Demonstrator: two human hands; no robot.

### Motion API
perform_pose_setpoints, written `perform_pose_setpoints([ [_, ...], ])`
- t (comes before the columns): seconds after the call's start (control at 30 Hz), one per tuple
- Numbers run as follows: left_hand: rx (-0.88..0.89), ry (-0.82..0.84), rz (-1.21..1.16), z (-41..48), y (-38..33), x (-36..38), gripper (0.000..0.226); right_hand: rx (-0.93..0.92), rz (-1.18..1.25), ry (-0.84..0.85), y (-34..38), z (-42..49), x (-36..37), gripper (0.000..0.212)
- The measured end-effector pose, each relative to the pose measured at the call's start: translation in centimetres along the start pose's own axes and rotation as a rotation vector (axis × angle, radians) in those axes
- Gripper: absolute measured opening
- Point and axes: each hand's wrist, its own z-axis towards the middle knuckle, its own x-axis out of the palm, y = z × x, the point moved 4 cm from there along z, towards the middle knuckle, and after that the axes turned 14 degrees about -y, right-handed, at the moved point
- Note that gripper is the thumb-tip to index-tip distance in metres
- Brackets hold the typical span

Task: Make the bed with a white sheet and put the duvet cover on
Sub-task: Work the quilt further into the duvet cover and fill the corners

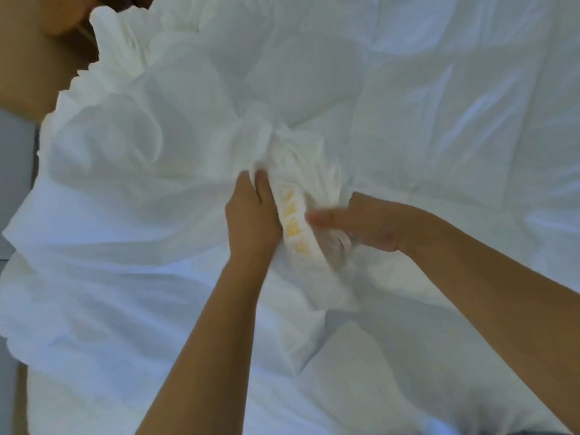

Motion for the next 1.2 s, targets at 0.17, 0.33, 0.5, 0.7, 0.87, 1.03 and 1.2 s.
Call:
perform_pose_setpoints([
  [0.17, 0.190, 0.175, 0.158, 2.6, -1.2, 1.3, 0.038, -0.050, -0.035, 0.227, -0.4, -1.0, 1.1, 0.021],
  [0.33, 0.049, 0.116, -0.020, 0.9, 0.2, -1.3, 0.019, -0.100, 0.362, -0.060, -0.5, -1.2, -0.5, 0.034],
  [0.5, -0.076, 0.263, -0.087, -3.3, 0.4, -0.7, 0.019, -0.197, 0.275, -0.154, 0.1, -1.7, 0.8, 0.021],
  [0.7, 0.278, 0.293, 0.269, -2.3, -0.7, 1.3, 0.029, 0.032, 0.241, -0.013, -0.9, -2.1, 0.6, 0.016],
  [0.87, 0.145, -0.036, 0.148, -3.6, -1.6, -2.4, 0.019, -0.010, 0.014, -0.307, -2.2, -2.4, -1.3, 0.021],
  [1.03, -0.377, 0.416, -0.121, -9.0, -2.6, -1.4, 0.038, -0.134, -0.595, -0.570, -2.8, -2.7, 0.3, 0.009],
  [1.2, -0.541, 0.489, -0.251, -8.0, -1.5, 1.4, 0.035, -0.358, -1.078, -0.483, -4.4, -3.3, 3.8, 0.043],
])
